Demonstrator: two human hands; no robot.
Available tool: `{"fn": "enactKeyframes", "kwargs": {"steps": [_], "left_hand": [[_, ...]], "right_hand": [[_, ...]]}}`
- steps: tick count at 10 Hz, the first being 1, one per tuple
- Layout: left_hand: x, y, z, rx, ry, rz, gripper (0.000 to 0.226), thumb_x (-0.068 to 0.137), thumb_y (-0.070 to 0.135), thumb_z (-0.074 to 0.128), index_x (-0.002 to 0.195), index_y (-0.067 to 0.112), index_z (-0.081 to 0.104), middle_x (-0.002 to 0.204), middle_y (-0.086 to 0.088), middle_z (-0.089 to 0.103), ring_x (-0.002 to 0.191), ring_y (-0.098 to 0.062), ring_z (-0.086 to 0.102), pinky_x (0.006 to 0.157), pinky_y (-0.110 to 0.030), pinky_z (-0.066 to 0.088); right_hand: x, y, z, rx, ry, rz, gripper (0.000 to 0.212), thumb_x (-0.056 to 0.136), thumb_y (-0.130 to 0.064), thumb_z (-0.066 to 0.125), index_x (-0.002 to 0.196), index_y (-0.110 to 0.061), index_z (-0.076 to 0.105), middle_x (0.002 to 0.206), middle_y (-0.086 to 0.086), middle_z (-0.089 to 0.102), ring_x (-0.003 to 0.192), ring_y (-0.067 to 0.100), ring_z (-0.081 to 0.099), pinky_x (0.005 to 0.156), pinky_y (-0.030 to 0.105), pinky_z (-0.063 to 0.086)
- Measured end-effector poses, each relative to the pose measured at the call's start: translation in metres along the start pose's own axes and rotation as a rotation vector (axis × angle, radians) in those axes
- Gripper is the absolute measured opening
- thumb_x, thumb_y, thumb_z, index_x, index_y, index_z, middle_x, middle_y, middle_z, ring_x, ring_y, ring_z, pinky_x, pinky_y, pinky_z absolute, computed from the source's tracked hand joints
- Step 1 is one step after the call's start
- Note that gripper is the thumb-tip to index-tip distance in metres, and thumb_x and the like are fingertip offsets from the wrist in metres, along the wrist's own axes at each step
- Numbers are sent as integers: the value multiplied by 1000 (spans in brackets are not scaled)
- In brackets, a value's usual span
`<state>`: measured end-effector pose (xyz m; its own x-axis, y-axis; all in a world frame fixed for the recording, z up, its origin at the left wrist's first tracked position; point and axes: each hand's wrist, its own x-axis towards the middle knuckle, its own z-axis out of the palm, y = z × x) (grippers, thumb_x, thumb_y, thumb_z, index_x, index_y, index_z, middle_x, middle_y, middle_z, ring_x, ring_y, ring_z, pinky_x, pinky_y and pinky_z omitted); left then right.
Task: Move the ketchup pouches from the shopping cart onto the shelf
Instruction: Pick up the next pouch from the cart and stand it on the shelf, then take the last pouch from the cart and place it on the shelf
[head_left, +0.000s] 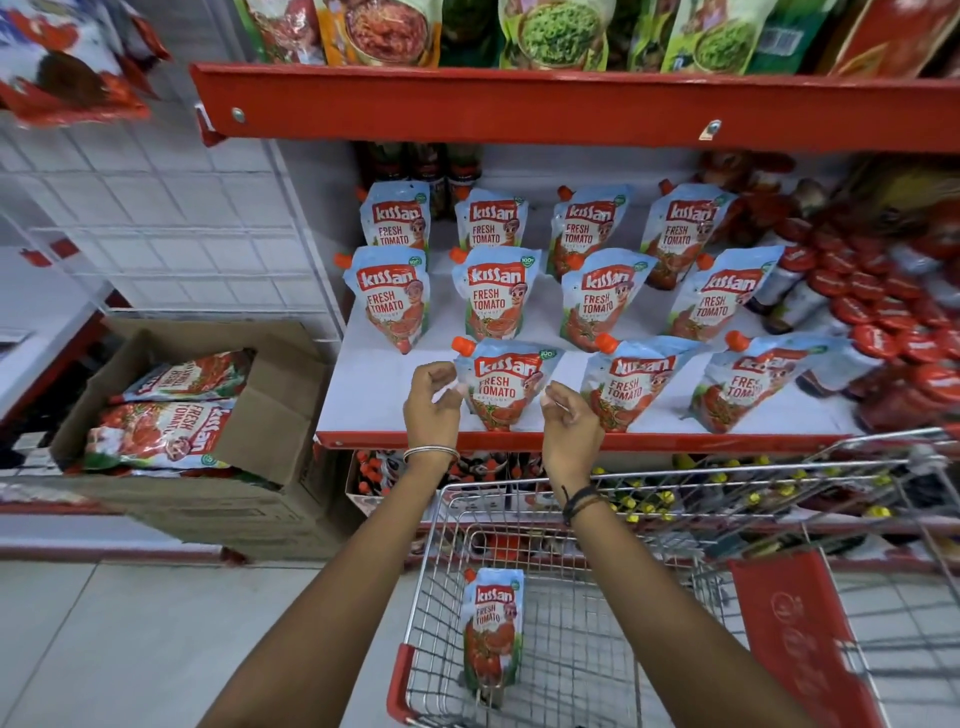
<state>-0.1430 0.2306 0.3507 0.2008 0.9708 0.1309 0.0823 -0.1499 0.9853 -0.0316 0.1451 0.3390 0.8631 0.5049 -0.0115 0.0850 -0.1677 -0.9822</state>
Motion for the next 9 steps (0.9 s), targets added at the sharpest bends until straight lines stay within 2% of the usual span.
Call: {"fn": "enactKeyframes", "kwargs": {"steps": [1, 2, 3, 4, 5, 6, 7, 8, 9], "left_hand": [[-27, -14, -5, 21, 99, 32, 23, 82, -1, 55, 105, 3, 52, 107, -11, 59, 101, -20, 56, 86, -18, 49], [-62, -45, -8, 113, 50, -10, 18, 85, 5, 55, 103, 4, 53, 105, -11, 60, 96, -17, 57, 85, -24, 49], [-95, -86, -8, 232, -48, -221, 16, 87, 8, 51, 102, 5, 55, 97, -4, 58, 90, -17, 55, 78, -26, 45], [-122, -128, -5, 365, -155, -434, 19, 87, 2, 47, 103, 0, 58, 96, -9, 59, 88, -15, 50, 79, -26, 39], [-148, -176, 2, 464, -169, -589, 19, 85, -5, 46, 97, -11, 60, 102, -25, 65, 91, -21, 55, 75, -18, 42], [-167, -213, 10, 544, -247, -820, 24, 82, 0, 52, 103, -12, 53, 110, -31, 61, 106, -40, 57, 90, -39, 45], [-181, -231, 19, 610, -316, -970, 37, 83, 6, 56, 112, -15, 46, 119, -31, 56, 111, -43, 53, 88, -44, 44], [-188, -264, 24, 672, -303, -1031, 41, 84, 18, 58, 113, -11, 50, 118, -31, 57, 110, -40, 54, 84, -40, 44], [-192, -293, 31, 786, -354, -1044, 51, 85, 34, 54, 121, -2, 47, 124, -25, 53, 117, -38, 49, 90, -38, 44]], "right_hand": [[-22, 18, -16, 74, -82, 48, 30, 88, -6, 58, 117, 1, 58, 114, 16, 66, 99, 20, 60, 95, 33, 48], [-47, 55, -34, 25, -148, 102, 28, 90, -14, 58, 115, -3, 59, 102, 11, 65, 96, 19, 60, 92, 34, 49], [-66, 108, -52, -98, -280, 187, 16, 90, -14, 57, 102, -13, 67, 87, -9, 64, 83, -8, 61, 82, 19, 48], [-81, 167, -61, -236, -314, 207, 5, 80, -20, 66, 77, -18, 69, 71, -6, 67, 64, -5, 63, 71, 20, 52], [-96, 227, -59, -232, -407, 466, 21, 94, -4, 48, 78, -14, 57, 75, 2, 61, 59, 2, 62, 70, 29, 49], [-104, 283, -54, -299, -422, 675, 37, 91, 7, 45, 64, -13, 60, 57, 1, 68, 51, 14, 62, 51, 21, 52], [-108, 314, -43, -448, -506, 794, 40, 88, -3, 50, 62, -33, 51, 88, 9, 65, 81, 20, 58, 83, 33, 53], [-109, 341, -33, -564, -584, 808, 24, 88, -10, 51, 68, -24, 52, 88, 9, 61, 86, 25, 57, 84, 38, 49], [-105, 366, -18, -568, -616, 844, 29, 86, -15, 50, 58, -21, 45, 64, 2, 49, 57, 18, 45, 59, 34, 43]]}}
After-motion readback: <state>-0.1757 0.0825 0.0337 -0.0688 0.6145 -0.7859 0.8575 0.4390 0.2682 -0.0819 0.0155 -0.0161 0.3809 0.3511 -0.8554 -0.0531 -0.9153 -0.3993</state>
